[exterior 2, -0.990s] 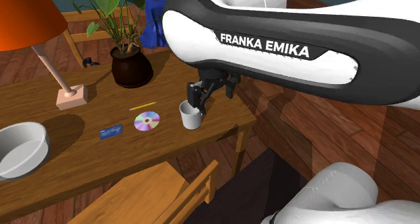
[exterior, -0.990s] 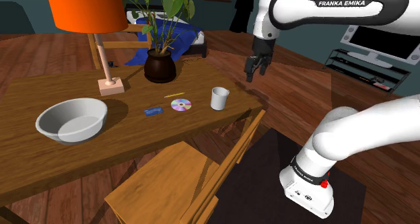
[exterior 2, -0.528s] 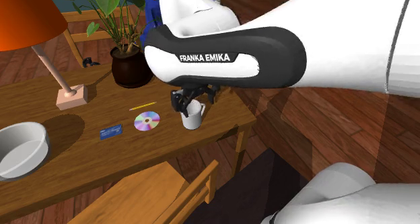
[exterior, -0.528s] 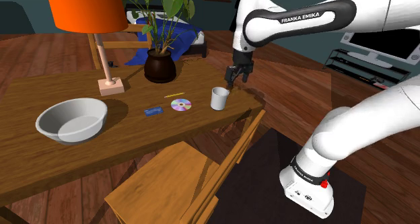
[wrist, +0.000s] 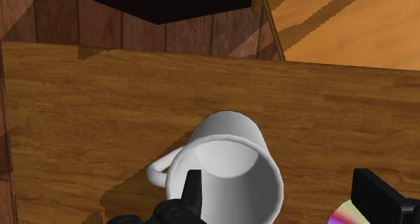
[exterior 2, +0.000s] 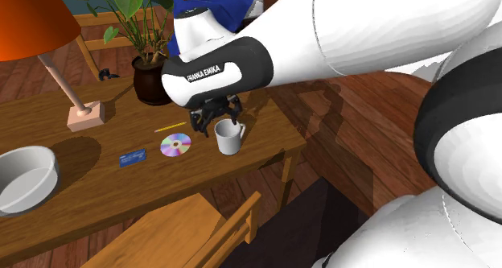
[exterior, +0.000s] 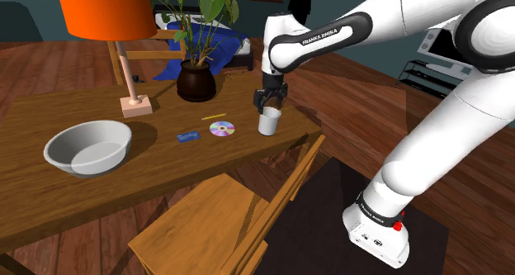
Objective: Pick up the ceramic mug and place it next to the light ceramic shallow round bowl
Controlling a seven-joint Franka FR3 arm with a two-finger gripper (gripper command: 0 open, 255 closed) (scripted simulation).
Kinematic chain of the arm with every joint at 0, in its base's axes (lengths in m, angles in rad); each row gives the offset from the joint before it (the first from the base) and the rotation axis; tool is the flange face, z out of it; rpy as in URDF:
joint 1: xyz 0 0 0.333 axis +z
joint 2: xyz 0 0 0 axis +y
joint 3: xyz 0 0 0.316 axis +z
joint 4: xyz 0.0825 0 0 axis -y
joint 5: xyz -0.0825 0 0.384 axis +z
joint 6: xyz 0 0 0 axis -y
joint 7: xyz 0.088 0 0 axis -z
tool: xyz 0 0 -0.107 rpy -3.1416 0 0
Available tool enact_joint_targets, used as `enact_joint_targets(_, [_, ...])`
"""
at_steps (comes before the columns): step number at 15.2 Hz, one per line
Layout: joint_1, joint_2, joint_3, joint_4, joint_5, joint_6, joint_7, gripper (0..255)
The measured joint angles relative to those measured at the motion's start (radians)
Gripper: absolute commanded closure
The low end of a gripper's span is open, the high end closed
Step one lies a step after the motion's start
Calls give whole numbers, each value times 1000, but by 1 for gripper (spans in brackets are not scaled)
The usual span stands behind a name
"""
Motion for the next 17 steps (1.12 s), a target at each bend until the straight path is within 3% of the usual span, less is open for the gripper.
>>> enact_joint_targets(3, [-2, 90, 6, 30, -21, 60, 38, 0])
enact_joint_targets(10, [-3, 148, 6, -1, -38, 149, 56, 0])
enact_joint_targets(16, [-4, 153, 5, -5, -40, 158, 56, 0])
enact_joint_targets(17, [-4, 153, 5, -5, -40, 158, 56, 255])
